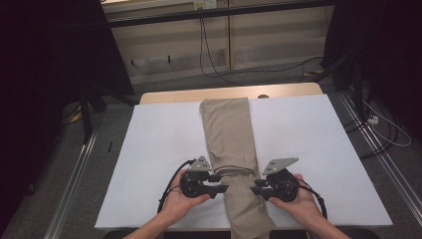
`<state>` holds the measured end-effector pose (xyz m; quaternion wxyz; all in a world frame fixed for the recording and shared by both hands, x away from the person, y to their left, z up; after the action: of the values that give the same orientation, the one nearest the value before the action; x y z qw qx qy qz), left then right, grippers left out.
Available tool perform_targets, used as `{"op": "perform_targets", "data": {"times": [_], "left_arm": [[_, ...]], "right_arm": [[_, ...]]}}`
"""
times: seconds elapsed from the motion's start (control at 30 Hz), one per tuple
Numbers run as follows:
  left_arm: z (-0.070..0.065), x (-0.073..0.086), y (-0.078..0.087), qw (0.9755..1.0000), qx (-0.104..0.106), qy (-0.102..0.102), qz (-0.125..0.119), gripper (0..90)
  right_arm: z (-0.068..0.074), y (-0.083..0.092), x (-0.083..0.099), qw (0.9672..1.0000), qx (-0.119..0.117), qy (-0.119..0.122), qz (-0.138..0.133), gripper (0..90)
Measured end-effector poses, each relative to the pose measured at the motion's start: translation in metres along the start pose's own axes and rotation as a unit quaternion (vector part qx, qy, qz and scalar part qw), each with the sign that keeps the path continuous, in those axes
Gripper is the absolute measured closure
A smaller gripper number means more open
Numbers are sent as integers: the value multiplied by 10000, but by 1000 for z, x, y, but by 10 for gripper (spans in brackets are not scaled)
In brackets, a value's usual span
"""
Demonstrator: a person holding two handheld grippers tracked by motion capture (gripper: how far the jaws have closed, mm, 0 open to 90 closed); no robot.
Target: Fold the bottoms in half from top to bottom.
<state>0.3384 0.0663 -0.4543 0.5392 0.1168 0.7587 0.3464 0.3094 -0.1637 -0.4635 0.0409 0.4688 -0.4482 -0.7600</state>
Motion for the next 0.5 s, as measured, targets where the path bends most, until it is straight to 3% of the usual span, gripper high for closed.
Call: {"op": "perform_targets", "data": {"times": [0.03, 0.07, 0.23, 0.3, 0.4, 0.5], "left_arm": [[-5, 0, -1, 9999, 148, -3, 32, 596], [-10, 1, -2, 9998, 169, -44, 80, 596], [-28, 7, -7, 9987, 295, -276, 314, 689], [-29, 8, -11, 9981, 292, -332, 422, 742], [-30, 11, -18, 9979, 196, -320, 533, 798], [-28, 11, -18, 9985, 173, -197, 472, 851]], "right_arm": [[-2, -1, 2, 10000, -32, -30, 8, 654], [-2, -2, 6, 10000, -9, -69, 72, 625], [17, 21, 18, 9999, -141, -13, -42, 703], [29, 28, 27, 9993, -347, 115, 53, 758], [44, 25, 39, 9982, -514, 233, 193, 731], [50, 22, 43, 9983, -424, 357, 182, 686]]}}
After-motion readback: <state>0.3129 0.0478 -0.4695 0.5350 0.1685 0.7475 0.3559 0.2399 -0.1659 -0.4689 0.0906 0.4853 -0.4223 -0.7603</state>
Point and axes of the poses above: each handheld gripper's, and its own axes: y roughly backward along the jaws, x roughly out of its underside, z roughly to its left, the point moved 3 cm from there along -y, roughly forward along the jaws, and after that the axes turned 2 degrees about -x, right-handed, at the moved point
